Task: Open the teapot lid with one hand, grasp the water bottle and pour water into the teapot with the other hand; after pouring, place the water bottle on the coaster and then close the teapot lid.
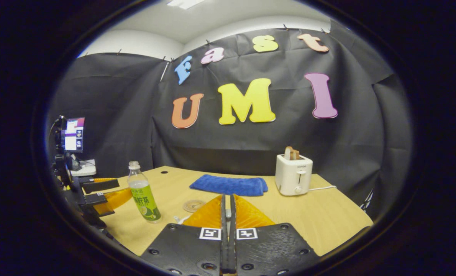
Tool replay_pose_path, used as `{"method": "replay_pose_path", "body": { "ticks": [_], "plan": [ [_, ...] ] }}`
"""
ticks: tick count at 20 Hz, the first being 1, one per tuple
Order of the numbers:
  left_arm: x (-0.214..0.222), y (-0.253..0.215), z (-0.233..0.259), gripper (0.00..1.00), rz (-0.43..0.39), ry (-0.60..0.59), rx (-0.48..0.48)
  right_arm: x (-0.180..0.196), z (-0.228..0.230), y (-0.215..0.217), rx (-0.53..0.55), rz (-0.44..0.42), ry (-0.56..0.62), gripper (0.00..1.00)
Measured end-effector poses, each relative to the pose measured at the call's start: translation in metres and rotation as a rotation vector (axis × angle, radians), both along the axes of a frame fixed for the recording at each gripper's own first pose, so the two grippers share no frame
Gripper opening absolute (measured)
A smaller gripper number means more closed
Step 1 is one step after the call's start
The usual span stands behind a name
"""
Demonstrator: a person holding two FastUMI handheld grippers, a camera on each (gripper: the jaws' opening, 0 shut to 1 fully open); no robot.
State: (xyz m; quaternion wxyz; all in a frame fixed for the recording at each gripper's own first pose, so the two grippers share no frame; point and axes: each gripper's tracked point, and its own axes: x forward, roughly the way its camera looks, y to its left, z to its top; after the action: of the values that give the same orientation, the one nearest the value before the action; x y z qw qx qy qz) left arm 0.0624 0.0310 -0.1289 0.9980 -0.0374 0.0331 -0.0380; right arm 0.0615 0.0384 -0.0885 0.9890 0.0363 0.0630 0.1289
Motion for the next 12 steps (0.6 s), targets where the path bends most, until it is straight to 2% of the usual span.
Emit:
{"method": "replay_pose_path", "body": {
  "ticks": [3, 7, 12],
  "plan": [
    [0.017, 0.004, -0.013, 0.99, 0.023, 0.013, -0.015, -0.004, -0.004, -0.003, 0.002, 0.006, 0.001, 0.0],
    [0.033, -0.009, -0.028, 1.0, -0.02, 0.028, -0.006, -0.002, -0.005, -0.007, 0.002, 0.006, 0.006, 0.0],
    [0.05, -0.005, -0.035, 1.0, -0.008, 0.041, -0.004, -0.005, -0.004, -0.002, -0.009, 0.019, 0.006, 0.0]
  ]
}}
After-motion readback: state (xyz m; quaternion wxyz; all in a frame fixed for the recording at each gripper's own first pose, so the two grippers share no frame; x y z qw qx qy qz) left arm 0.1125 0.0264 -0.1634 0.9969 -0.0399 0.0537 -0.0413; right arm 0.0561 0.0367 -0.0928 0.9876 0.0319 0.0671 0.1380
